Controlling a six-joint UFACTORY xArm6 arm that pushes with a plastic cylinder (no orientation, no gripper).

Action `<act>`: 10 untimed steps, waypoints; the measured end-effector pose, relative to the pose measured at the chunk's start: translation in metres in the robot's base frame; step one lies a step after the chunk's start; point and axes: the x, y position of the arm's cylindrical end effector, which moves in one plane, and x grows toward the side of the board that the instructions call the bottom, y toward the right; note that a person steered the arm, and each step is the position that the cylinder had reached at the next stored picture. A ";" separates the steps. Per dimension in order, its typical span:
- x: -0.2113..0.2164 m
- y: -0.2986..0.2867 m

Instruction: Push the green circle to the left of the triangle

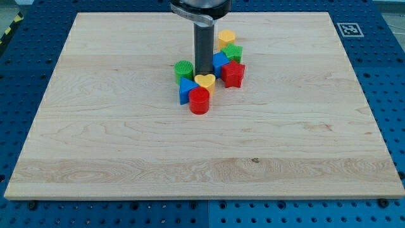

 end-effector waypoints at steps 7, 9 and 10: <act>-0.031 -0.100; -0.010 -0.077; -0.006 -0.070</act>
